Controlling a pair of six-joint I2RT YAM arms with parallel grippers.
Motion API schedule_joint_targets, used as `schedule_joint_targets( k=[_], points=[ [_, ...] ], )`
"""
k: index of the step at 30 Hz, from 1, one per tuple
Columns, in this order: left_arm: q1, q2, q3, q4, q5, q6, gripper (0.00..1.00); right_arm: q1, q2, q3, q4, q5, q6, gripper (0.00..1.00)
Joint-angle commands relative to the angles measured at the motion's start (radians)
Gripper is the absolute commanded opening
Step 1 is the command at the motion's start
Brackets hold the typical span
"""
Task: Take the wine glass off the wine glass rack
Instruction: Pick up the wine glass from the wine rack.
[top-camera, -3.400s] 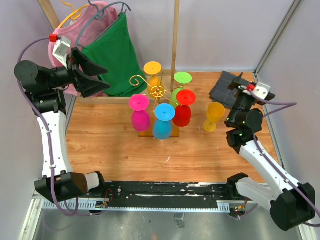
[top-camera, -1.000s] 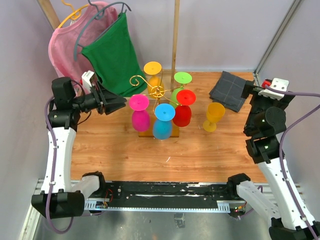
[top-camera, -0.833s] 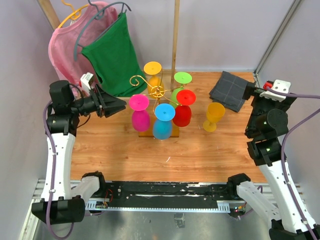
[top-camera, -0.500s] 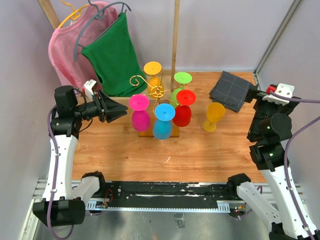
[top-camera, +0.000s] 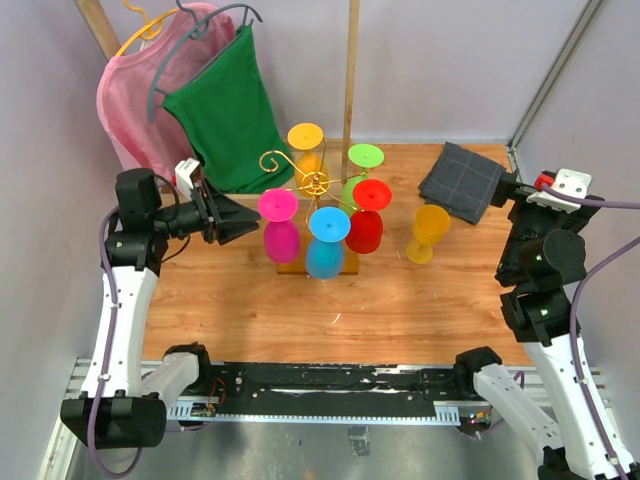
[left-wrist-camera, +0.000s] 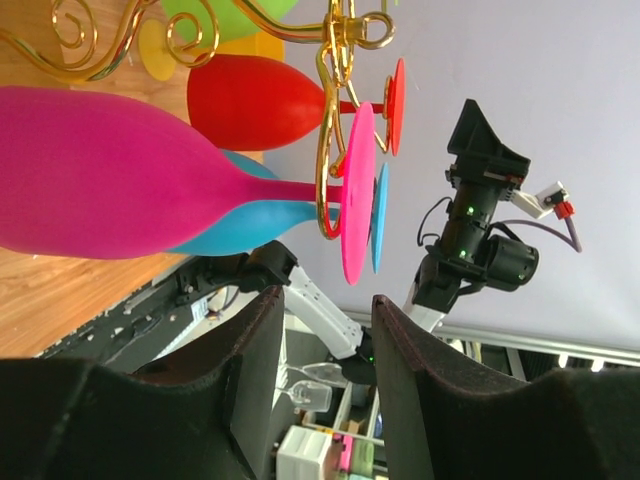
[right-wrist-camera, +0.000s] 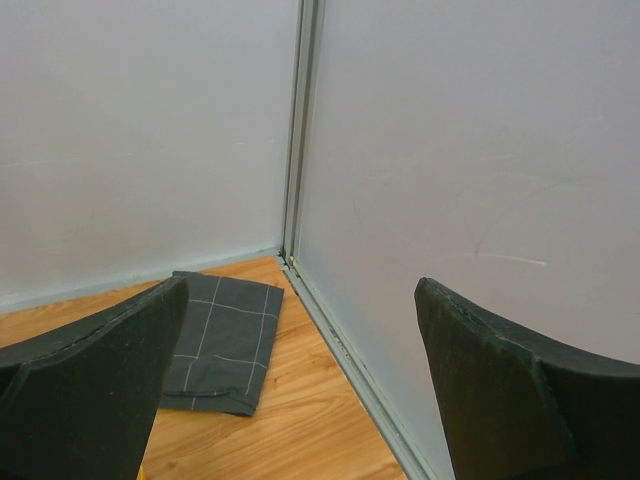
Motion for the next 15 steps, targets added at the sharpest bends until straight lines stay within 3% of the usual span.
schedule_joint_targets(
  k=[1,15],
  points=[
    [-0.012,0.014,0.028,-0.003,-0.008,-0.023,0.45,-0.013,-0.005,0.016,0.004,0.004,0.000,0.98],
    [-0.031,0.069,0.075,0.083,-0.016,-0.086,0.40,-0.012,-0.017,0.008,-0.004,0.005,0.002,0.98]
  ],
)
